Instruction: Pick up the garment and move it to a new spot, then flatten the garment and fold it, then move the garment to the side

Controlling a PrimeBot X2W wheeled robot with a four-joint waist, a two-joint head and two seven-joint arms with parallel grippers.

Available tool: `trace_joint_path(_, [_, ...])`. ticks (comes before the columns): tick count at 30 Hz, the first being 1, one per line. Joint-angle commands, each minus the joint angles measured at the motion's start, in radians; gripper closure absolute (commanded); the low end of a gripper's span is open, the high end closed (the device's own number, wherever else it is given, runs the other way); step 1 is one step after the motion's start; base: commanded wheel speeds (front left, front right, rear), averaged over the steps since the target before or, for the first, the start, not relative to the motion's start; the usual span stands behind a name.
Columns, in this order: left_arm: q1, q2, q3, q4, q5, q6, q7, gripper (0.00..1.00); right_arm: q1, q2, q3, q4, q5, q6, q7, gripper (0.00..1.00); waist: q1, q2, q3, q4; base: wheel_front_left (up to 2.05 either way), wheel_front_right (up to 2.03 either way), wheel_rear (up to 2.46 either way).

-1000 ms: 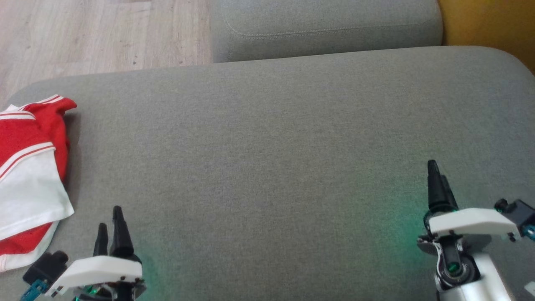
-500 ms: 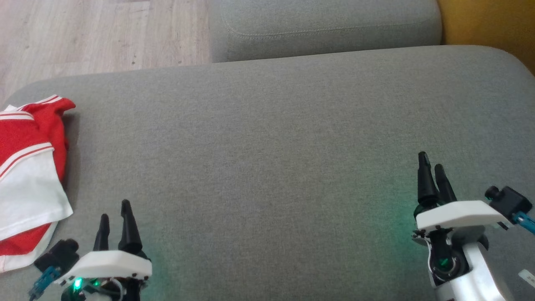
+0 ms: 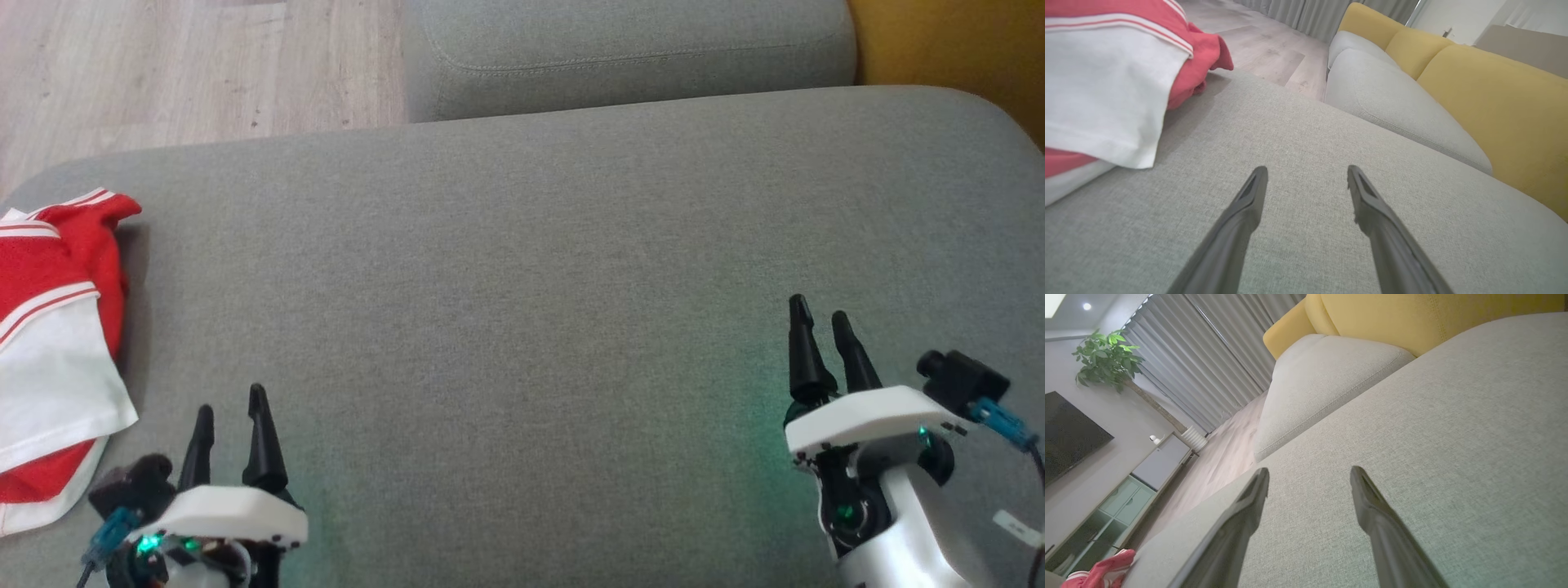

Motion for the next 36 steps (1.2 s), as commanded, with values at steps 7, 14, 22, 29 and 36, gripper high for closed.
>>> trace_joint_path(7, [-0.078, 0.038, 0.003, -0.013, 0.112, 0.016, -0.035, 0.00, -0.081, -0.001, 0.036, -0.012, -0.108, -0.001, -0.036, 0.00, -0.0001, 0.0000, -0.003, -0.004, 0.00, 0.00, 0.00])
trace_joint_path(14, [-0.082, 0.041, 0.001, -0.007, 0.182, 0.027, -0.053, 0.00, -0.085, -0.001, 0.042, -0.002, -0.182, -0.001, -0.054, 0.00, -0.0001, 0.0000, -0.010, -0.008, 0.00, 0.00, 0.00])
trace_joint_path(22, [-0.091, 0.049, -0.002, 0.011, 0.279, 0.037, -0.077, 0.00, -0.102, -0.001, 0.056, 0.017, -0.271, -0.001, -0.077, 0.00, -0.0001, 0.0000, -0.014, -0.009, 0.00, 0.00, 0.00])
trace_joint_path(29, [-0.104, 0.050, 0.001, 0.040, 0.358, 0.045, -0.097, 0.00, -0.129, -0.002, 0.066, 0.042, -0.352, -0.001, -0.098, 0.00, -0.0001, 0.0000, -0.015, -0.008, 0.00, 0.00, 0.00])
trace_joint_path(36, [-0.101, 0.042, 0.016, 0.053, 0.434, 0.057, -0.118, 0.00, -0.136, -0.002, 0.075, 0.074, -0.434, -0.001, -0.119, 0.00, -0.0001, 0.0000, -0.012, -0.006, 0.00, 0.00, 0.00])
